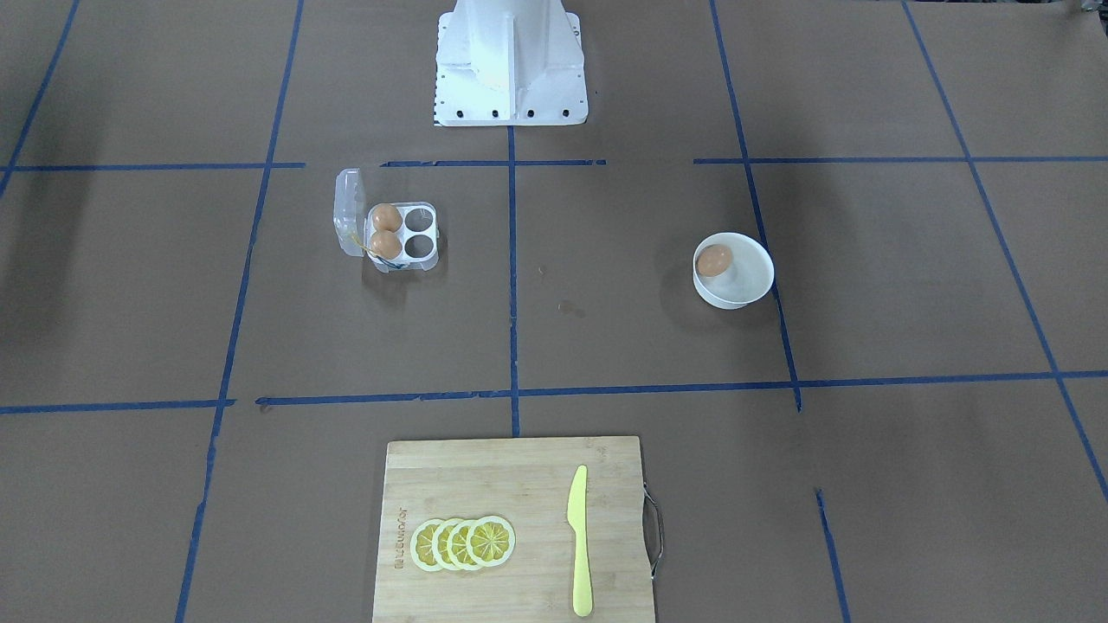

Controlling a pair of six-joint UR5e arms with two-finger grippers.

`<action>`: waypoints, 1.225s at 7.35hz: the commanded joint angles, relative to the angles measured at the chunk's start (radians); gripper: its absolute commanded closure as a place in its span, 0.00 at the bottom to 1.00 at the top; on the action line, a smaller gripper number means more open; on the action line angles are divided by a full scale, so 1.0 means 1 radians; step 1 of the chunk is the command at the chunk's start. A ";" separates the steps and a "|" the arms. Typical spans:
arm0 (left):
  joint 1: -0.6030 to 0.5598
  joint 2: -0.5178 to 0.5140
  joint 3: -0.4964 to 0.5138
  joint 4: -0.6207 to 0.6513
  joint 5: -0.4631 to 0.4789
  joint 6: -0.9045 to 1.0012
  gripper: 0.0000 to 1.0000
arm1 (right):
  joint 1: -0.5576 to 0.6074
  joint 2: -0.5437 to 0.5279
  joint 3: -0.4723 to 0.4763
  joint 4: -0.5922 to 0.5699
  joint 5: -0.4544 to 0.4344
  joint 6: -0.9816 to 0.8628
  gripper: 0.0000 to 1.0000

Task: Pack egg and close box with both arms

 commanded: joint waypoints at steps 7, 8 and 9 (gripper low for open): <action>0.011 -0.116 0.038 -0.548 -0.003 -0.282 0.00 | -0.043 0.052 -0.015 0.317 0.035 0.253 0.00; 0.041 -0.134 0.032 -0.636 -0.003 -0.423 0.00 | -0.043 0.052 -0.015 0.316 0.079 0.259 0.00; 0.089 -0.128 0.003 -0.700 -0.011 -0.434 0.00 | -0.045 0.055 -0.012 0.319 0.084 0.258 0.00</action>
